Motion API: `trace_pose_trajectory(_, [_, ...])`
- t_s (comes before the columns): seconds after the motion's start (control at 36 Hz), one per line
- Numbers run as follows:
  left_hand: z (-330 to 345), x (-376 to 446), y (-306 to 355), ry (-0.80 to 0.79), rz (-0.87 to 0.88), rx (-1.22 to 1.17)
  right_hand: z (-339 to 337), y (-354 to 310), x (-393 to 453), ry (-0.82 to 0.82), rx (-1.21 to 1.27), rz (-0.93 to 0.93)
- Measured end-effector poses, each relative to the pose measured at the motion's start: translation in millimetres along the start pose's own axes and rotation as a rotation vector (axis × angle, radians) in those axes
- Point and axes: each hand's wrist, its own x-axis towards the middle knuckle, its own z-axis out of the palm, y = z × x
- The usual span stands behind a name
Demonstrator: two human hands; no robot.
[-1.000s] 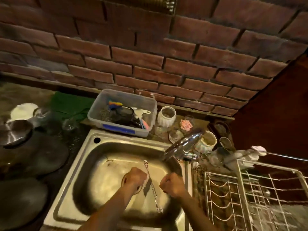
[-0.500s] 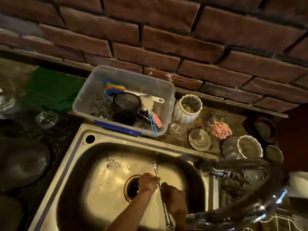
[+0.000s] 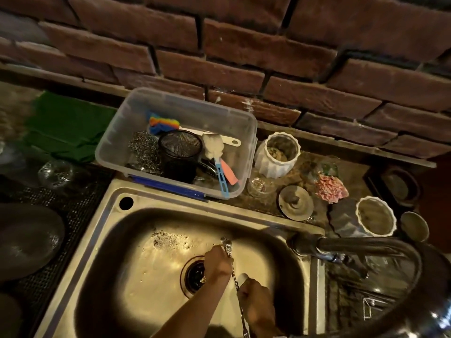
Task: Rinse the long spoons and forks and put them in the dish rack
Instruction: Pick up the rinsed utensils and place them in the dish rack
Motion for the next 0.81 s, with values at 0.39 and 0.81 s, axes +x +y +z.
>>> trace_pose_trajectory(0.39, [-47, -40, 0, 0.056, -0.044, -0.564, -27, -33, -57, -0.019, 0.276, -0.051])
trace_pose_trajectory(0.81, [-141, -150, 1, -0.055, 0.065, -0.833, -68, -83, -163, 0.025, 0.289, -0.202])
